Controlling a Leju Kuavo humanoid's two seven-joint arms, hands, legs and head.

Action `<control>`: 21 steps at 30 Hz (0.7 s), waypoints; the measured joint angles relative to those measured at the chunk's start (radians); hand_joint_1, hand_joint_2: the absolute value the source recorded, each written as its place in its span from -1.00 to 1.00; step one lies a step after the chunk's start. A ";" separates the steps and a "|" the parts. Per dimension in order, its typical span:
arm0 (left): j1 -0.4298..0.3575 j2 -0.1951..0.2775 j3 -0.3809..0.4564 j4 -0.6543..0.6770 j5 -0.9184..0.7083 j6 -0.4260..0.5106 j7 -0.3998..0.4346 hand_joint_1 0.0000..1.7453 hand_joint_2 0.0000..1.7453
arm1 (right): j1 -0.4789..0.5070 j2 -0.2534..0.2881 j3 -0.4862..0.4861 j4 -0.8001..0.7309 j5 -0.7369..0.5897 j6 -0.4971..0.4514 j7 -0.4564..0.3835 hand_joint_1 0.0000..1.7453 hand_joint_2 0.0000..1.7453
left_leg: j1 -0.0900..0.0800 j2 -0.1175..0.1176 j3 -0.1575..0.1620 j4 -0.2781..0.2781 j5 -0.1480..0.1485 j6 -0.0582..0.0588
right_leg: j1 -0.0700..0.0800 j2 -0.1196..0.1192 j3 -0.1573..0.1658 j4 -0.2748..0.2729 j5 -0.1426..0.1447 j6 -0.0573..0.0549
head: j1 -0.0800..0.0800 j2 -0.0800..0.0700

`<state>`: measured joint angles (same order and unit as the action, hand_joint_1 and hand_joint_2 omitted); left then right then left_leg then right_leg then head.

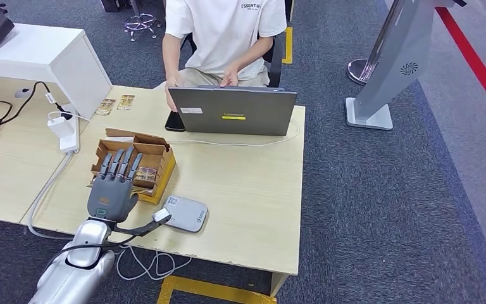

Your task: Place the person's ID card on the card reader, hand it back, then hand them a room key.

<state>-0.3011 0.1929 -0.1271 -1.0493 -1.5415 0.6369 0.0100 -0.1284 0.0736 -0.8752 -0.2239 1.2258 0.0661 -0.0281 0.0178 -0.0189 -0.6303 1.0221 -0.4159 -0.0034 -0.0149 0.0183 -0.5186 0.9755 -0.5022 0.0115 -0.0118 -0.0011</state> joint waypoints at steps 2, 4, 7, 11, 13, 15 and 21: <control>-0.001 -0.001 0.000 0.002 0.002 -0.004 0.002 0.00 1.00 | 0.000 0.000 0.001 0.000 0.000 0.000 -0.001 -1.00 -1.00 | 0.000 0.000 0.000 0.000 0.000 0.000 | 0.000 0.000 0.000 0.000 0.000 0.000 | 0.000 0.000; -0.002 -0.002 0.000 0.005 0.008 -0.012 0.004 1.00 1.00 | 0.000 0.000 0.001 0.000 0.000 0.000 -0.002 -1.00 -1.00 | 0.000 0.000 0.000 0.000 0.000 0.000 | 0.000 0.000 0.000 0.000 0.000 0.000 | 0.000 0.000; -0.007 -0.002 0.000 0.013 0.033 -0.048 0.004 1.00 1.00 | 0.000 0.000 0.001 0.000 0.000 0.000 -0.004 -1.00 -1.00 | 0.000 0.000 0.000 0.000 0.000 0.000 | 0.000 0.000 0.000 0.000 0.000 0.000 | 0.000 0.000; -0.013 -0.002 -0.002 0.023 0.058 -0.090 -0.002 1.00 1.00 | 0.000 0.000 0.001 0.000 0.000 0.000 -0.004 -1.00 -1.00 | 0.000 0.000 0.000 0.000 0.000 0.000 | 0.000 0.000 0.000 0.000 0.000 0.000 | 0.000 0.000; -0.014 -0.002 -0.002 0.025 0.060 -0.093 -0.004 1.00 1.00 | 0.000 0.000 0.001 0.000 0.000 0.000 -0.004 -1.00 -1.00 | 0.000 0.000 0.000 0.000 0.000 0.000 | 0.000 0.000 0.000 0.000 0.000 0.000 | 0.000 0.000; -0.014 -0.002 -0.002 0.025 0.060 -0.093 -0.004 1.00 1.00 | 0.000 0.000 0.001 0.000 0.000 0.000 -0.004 -1.00 -1.00 | 0.000 0.000 0.000 0.000 0.000 0.000 | 0.000 0.000 0.000 0.000 0.000 0.000 | 0.000 0.000; -0.014 -0.002 -0.002 0.025 0.061 -0.094 -0.004 1.00 1.00 | 0.000 0.000 0.001 0.000 0.000 0.000 -0.004 -1.00 -1.00 | 0.000 0.000 0.000 0.000 0.000 0.000 | 0.000 0.000 0.000 0.000 0.000 0.000 | 0.000 0.000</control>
<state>-0.3154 0.1911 -0.1290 -1.0243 -1.4809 0.5433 0.0063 -0.1282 0.0736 -0.8740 -0.2239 1.2253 0.0661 -0.0324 0.0178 -0.0189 -0.6303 1.0221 -0.4159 -0.0034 -0.0150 0.0183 -0.5185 0.9755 -0.5021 0.0115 -0.0118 -0.0011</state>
